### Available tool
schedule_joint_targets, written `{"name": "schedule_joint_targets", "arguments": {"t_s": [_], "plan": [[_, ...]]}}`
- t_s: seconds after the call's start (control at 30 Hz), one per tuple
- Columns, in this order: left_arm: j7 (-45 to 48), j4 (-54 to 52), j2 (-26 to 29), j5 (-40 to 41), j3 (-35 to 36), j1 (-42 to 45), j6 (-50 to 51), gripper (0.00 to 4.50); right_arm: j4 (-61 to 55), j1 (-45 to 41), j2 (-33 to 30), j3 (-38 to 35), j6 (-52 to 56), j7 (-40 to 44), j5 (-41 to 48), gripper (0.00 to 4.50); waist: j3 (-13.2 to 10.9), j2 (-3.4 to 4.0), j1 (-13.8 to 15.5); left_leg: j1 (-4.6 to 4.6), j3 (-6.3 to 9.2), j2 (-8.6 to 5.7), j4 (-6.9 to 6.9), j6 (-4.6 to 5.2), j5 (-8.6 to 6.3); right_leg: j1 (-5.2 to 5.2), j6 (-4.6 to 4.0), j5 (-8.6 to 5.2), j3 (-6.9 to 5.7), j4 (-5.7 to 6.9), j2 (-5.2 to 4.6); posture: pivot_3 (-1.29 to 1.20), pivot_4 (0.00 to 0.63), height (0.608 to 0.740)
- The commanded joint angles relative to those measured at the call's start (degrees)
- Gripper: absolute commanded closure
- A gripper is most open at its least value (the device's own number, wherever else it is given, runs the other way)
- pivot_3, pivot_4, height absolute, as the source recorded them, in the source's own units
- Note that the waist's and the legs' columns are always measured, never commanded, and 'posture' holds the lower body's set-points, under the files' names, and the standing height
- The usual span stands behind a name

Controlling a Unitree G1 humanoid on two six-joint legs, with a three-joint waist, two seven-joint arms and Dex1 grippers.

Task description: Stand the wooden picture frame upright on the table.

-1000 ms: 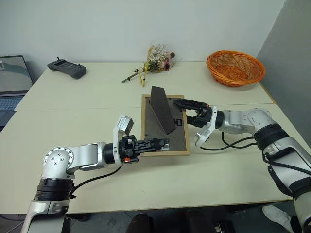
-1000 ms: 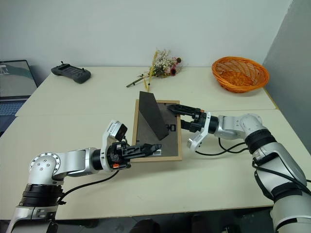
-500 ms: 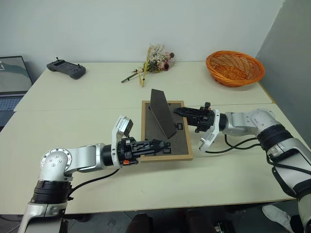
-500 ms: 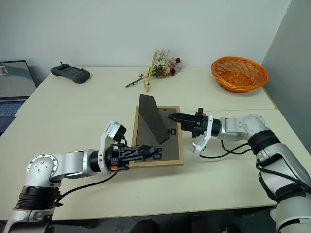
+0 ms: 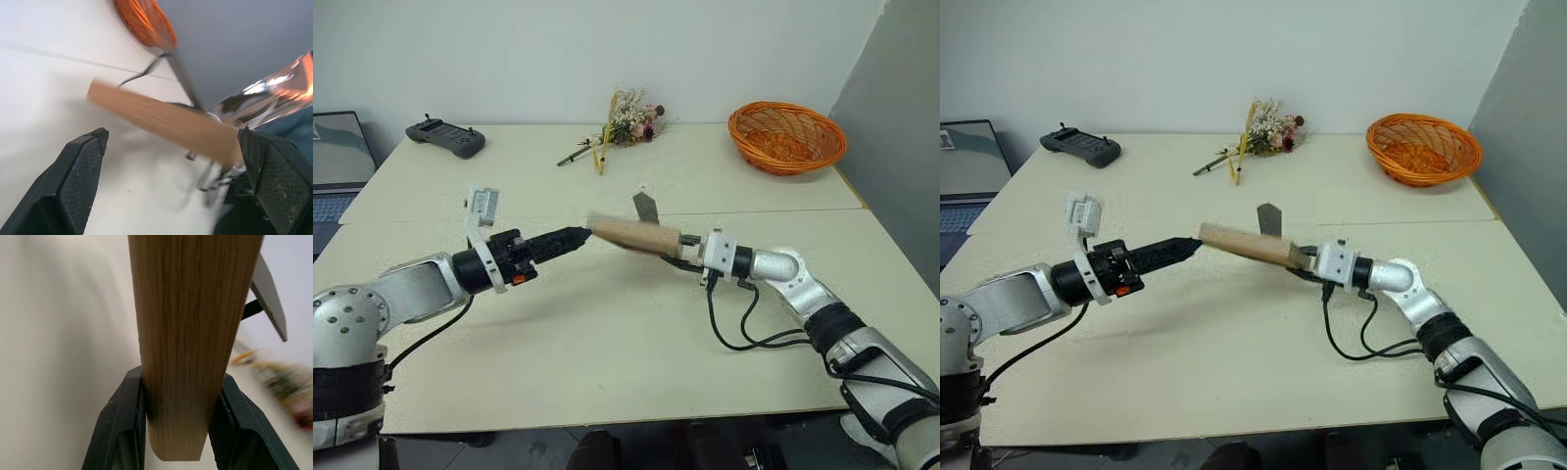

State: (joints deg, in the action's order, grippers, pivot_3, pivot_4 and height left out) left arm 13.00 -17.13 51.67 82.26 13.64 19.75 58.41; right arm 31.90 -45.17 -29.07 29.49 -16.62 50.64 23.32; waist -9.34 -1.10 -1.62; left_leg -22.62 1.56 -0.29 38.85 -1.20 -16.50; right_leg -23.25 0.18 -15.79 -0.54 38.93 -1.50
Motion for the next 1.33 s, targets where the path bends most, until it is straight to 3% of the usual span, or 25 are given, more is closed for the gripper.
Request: {"name": "schedule_joint_targets", "arguments": {"t_s": [0.03,0.23,0.53,0.6,0.77,0.97,1.07,1.17,1.33], "plan": [[3.8,-11.27,2.31,-22.28,-7.9,-3.52,-9.93,0.0,-2.18,-4.68,4.29,-9.27,22.01,3.94,10.98,3.21,-0.01,0.08,0.09,0.07,0.0,-0.04,-0.07,0.0,0.0,0.0,0.0,0.0,0.02,0.03,0.0,0.0,0.15,0.74],[4.53,-10.33,-5.0,-36.95,-9.8,-4.88,-20.75,0.0,10.02,-8.8,10.86,-14.88,30.16,6.17,7.25,3.21,-0.01,0.08,0.33,0.06,-0.04,-0.03,-0.13,0.0,0.0,-0.06,-0.03,-0.01,0.02,0.06,0.08,0.0,0.15,0.74],[8.64,-8.17,-10.44,-44.24,-10.97,-7.08,-22.42,0.0,20.69,-7.75,16.17,-17.95,24.96,9.17,-1.31,3.21,-0.01,0.08,0.56,-0.08,-0.12,-0.04,-0.06,0.02,-0.01,-0.17,-0.02,-0.01,0.05,0.09,0.06,0.0,0.15,0.74],[9.18,-7.94,-11.04,-44.75,-10.65,-7.23,-21.73,0.0,20.16,-7.05,16.78,-18.75,25.18,9.71,-2.1,2.5,-0.01,0.08,0.48,-0.07,-0.11,-0.04,-0.06,0.02,-0.01,-0.17,-0.01,-0.01,0.04,0.12,0.06,0.0,0.15,0.74],[10.63,-7.19,-11.74,-45.82,-10.14,-7.02,-20.92,0.0,19.02,-5.49,16.76,-20.22,24.16,9.9,-4.52,1.5,-0.01,0.08,0.49,-0.08,-0.1,-0.03,-0.06,0.02,-0.01,-0.17,-0.01,-0.01,0.03,0.12,0.07,0.0,0.15,0.74],[13.16,-3.62,-11.18,-47.38,-8.95,-6.19,-20.89,0.0,5.03,4.28,7.03,-21.41,25.4,11.36,-7.45,0.06,-0.01,0.08,1.17,-0.09,-0.08,-0.05,-0.05,0.02,-0.01,-0.16,-0.01,-0.01,0.01,0.1,0.06,0.0,0.15,0.74],[14.68,-1.7,-10.78,-47.73,-7.71,-6.36,-20.79,0.0,-8.1,10.8,1.06,-23.3,27.04,8.3,-8.32,0.06,-0.01,0.08,1.52,-0.11,-0.09,-0.06,-0.03,0.03,-0.02,-0.16,-0.01,-0.01,0.02,0.08,0.04,0.0,0.15,0.74],[16.61,0.06,-9.42,-48.18,-6.39,-5.94,-20.31,0.0,-27.02,15.57,-3.36,-25.92,36.29,4.24,-6.14,0.06,-0.01,0.08,1.33,-0.1,-0.08,-0.04,-0.04,0.04,-0.02,-0.17,-0.01,-0.01,0.0,0.12,0.05,0.0,0.15,0.74],[20.54,1.41,-7.13,-47.34,-4.35,-4.43,-19.14,0.0,-49.26,19.49,-4.78,-28.9,54.39,-3.27,0.26,0.06,-0.01,0.08,0.73,-0.03,0.12,0.06,-0.11,0.05,-0.03,-0.18,-0.01,-0.01,-0.02,0.14,0.23,0.0,0.15,0.74]]}}
